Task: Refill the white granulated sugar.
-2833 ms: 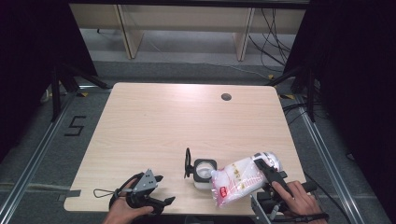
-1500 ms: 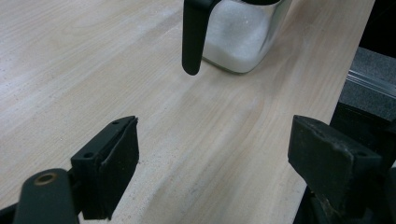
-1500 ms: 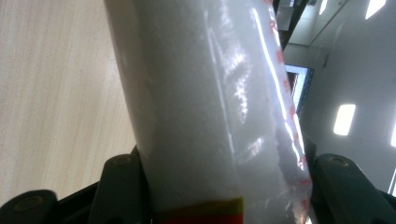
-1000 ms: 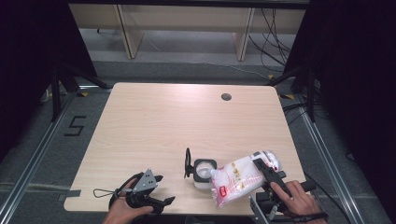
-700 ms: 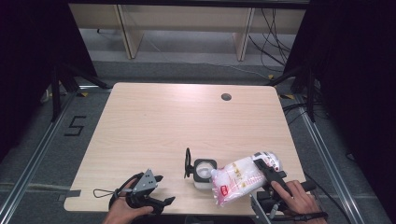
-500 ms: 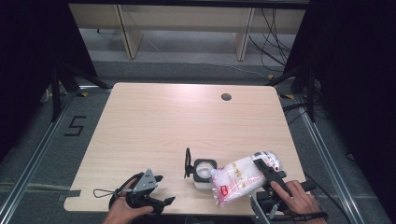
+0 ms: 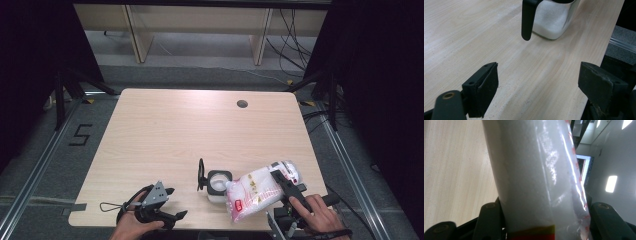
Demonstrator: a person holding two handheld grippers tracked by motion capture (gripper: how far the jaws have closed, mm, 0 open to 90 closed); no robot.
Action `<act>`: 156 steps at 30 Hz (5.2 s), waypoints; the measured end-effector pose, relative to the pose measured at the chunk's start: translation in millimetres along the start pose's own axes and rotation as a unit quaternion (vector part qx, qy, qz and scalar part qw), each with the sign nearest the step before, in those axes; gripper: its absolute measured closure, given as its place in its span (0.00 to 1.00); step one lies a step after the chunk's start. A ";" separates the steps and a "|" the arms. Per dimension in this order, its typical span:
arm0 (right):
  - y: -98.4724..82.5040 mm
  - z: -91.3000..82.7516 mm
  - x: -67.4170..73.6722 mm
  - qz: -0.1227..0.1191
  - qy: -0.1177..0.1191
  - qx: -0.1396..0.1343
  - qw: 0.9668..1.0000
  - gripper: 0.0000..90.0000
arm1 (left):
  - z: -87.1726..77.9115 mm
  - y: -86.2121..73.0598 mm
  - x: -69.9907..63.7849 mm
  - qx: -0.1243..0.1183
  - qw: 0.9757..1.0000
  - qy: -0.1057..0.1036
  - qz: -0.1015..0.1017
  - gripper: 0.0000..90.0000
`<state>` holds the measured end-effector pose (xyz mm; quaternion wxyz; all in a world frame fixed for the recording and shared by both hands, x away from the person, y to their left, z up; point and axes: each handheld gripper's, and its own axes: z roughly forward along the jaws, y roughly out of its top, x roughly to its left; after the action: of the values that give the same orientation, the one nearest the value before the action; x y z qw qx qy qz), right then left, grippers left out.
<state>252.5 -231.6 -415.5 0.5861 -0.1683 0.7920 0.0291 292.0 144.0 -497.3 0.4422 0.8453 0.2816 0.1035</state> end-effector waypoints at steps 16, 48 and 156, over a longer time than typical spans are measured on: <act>0.1 -0.8 -0.2 0.002 0.000 0.003 1.000 0.55 | 0.3 0.0 -0.5 -0.004 1.000 -0.001 -0.005 0.18; -1.1 0.5 0.6 0.017 0.007 -0.006 1.000 0.55 | -0.2 0.0 0.0 -0.001 1.000 0.001 -0.001 0.18; -70.9 116.4 46.4 0.519 0.158 -0.224 0.810 0.67 | -1.7 0.8 2.1 -0.001 1.000 0.005 0.001 0.18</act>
<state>368.9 -280.9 -484.5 0.2968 0.1391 0.8147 0.4783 293.3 146.0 -495.8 0.4418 0.8445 0.2825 0.1087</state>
